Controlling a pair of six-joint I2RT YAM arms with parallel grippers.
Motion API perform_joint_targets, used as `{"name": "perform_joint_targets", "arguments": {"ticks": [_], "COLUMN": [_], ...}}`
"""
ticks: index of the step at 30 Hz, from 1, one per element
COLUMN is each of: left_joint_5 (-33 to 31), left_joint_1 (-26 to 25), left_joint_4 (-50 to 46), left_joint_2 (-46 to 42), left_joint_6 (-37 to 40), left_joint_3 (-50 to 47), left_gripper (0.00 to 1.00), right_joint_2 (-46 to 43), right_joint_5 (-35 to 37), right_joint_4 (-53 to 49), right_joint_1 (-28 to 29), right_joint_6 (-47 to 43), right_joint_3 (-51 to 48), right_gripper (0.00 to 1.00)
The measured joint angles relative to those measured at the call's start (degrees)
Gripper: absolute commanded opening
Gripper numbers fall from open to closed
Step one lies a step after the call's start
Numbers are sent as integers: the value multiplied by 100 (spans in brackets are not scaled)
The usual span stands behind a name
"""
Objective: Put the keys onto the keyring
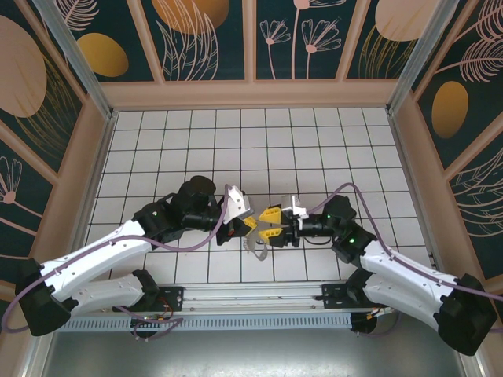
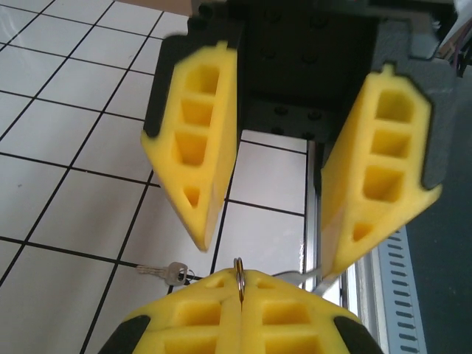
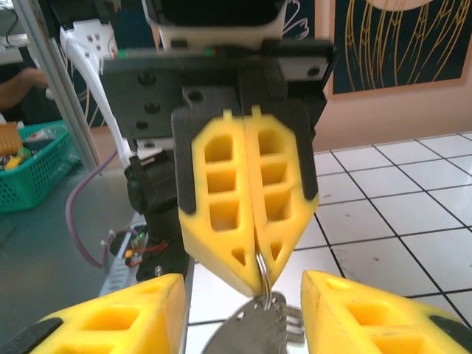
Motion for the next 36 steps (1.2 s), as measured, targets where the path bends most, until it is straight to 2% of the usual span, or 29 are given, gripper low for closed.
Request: {"name": "perform_joint_targets", "arguments": {"ticks": [5, 13, 14, 22, 25, 27, 36], "left_joint_5": [87, 101, 101, 105, 105, 85, 61], "left_joint_1": [0, 4, 7, 7, 7, 11, 9], "left_joint_4": [-9, -96, -133, -188, -166, -42, 1209], "left_joint_2": [7, 35, 50, 116, 118, 103, -527], "left_joint_6": [70, 107, 118, 118, 107, 11, -579], "left_joint_3": [4, 17, 26, 70, 68, 35, -831], "left_gripper": [0, 0, 0, 0, 16, 23, 26], "right_joint_2": [155, 208, 210, 214, 210, 166, -103], "right_joint_5": [87, 101, 98, 107, 127, 151, 188], "right_joint_4": [-122, -214, -240, -286, -275, -173, 826], "right_joint_1": [39, 76, 76, 83, 83, 87, 79], "right_joint_6": [-149, -267, -269, -256, -232, -192, 260], "right_joint_3": [42, 42, 42, 42, 37, -9, -382], "right_gripper": [30, 1, 0, 0, 0, 0, 0]}}
